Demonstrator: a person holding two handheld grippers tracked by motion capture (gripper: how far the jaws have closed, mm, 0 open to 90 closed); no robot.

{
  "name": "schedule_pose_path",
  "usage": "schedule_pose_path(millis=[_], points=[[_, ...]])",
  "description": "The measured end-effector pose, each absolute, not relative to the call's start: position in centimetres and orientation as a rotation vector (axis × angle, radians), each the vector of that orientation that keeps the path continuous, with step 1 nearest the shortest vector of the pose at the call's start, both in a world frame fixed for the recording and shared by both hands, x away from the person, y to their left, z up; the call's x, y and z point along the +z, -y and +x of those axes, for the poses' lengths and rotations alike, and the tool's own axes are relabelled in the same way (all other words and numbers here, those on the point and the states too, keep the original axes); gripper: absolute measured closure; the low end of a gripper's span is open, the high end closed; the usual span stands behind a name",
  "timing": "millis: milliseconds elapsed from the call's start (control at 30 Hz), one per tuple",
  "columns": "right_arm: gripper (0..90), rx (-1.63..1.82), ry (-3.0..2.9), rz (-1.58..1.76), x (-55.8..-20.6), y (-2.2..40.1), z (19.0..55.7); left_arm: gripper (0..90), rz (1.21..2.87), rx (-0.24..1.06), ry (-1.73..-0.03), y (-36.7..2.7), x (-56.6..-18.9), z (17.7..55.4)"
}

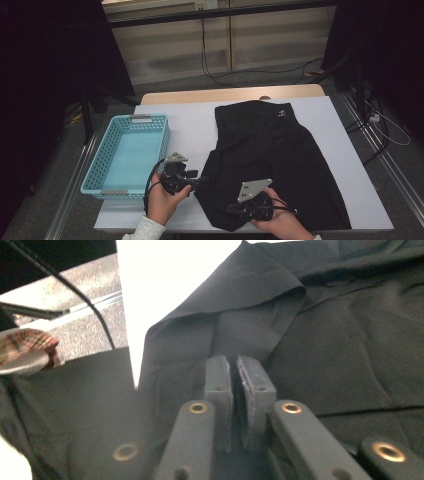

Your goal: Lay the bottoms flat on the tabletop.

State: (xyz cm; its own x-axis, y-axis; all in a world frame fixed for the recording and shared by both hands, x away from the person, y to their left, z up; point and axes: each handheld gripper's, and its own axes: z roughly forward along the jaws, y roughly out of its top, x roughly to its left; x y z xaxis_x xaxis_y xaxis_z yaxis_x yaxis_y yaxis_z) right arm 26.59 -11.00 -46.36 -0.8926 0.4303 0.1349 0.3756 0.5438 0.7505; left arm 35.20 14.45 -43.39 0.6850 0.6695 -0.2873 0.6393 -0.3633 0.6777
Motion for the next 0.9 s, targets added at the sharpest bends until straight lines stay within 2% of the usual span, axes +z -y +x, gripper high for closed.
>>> schedule_pose_path(millis=[133,467,700,800,900], points=[[74.7,1.325,-2.636,0.765,-45.7,12.4,27.1,36.8,2.081,0.082,-1.021,-14.4,-43.7,35.6],[62.3,1.193,-2.502,0.888,-46.7,12.6,29.6,32.7,2.100,0.118,-1.041,-14.1,-44.5,36.1],[59.1,1.181,-2.570,0.782,-46.5,11.8,28.3,27.7,2.093,0.137,-1.041,-14.2,-44.3,36.1],[61.6,1.175,-2.563,0.786,-46.6,11.8,28.3,26.5,2.093,0.143,-1.046,-14.2,-44.3,36.1],[74.2,1.184,-2.562,0.788,-46.6,11.9,28.3,24.8,2.086,0.150,-1.055,-14.1,-44.3,36.1]])
